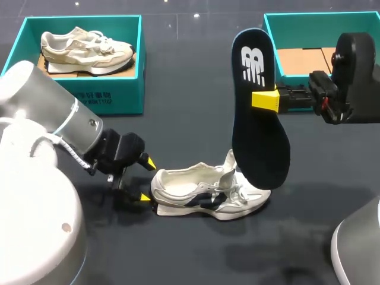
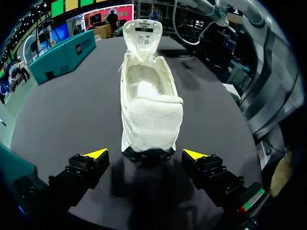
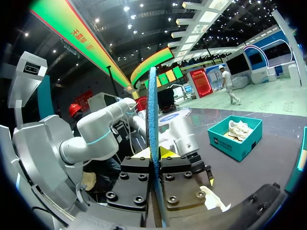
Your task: Take the shoe out of the shoebox, open the shoe tongue, remove and reinsert the insole, then place the shoe into the shoebox
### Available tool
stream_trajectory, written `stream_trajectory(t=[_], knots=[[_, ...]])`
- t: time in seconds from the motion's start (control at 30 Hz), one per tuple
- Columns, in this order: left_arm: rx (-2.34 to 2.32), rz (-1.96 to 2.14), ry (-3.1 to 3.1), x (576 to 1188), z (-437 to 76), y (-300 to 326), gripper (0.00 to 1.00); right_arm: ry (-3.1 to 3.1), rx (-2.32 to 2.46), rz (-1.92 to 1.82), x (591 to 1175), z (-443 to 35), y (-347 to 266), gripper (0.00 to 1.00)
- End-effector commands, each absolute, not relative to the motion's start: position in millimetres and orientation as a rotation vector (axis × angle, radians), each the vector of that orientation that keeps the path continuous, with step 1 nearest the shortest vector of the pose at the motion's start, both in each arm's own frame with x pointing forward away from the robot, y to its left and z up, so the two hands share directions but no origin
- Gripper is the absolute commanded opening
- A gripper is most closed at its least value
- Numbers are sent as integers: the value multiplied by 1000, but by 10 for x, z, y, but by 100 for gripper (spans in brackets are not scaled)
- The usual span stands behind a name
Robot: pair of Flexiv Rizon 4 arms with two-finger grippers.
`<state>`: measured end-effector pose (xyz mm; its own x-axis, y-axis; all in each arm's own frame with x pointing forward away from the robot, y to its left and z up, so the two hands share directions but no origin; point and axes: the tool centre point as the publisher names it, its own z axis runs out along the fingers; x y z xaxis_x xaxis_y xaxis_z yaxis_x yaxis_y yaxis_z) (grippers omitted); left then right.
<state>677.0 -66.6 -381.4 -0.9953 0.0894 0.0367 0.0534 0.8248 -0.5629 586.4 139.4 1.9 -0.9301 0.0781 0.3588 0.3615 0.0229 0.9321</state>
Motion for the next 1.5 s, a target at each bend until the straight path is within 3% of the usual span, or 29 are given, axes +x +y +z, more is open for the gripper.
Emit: stream_trajectory(t=[0.03, 1.23, 1.5], knots=[[-112, 784, -2990, 6713, -3753, -675, 100, -2223, -757, -2052, 5770, 22, 1403, 0], [-9, 446, -3103, 6742, -3557, -814, 100, -2223, -757, -2052, 5770, 22, 1403, 0], [-28, 473, -3130, 6795, -3317, -906, 100, -2223, -757, -2052, 5770, 22, 1403, 0]])
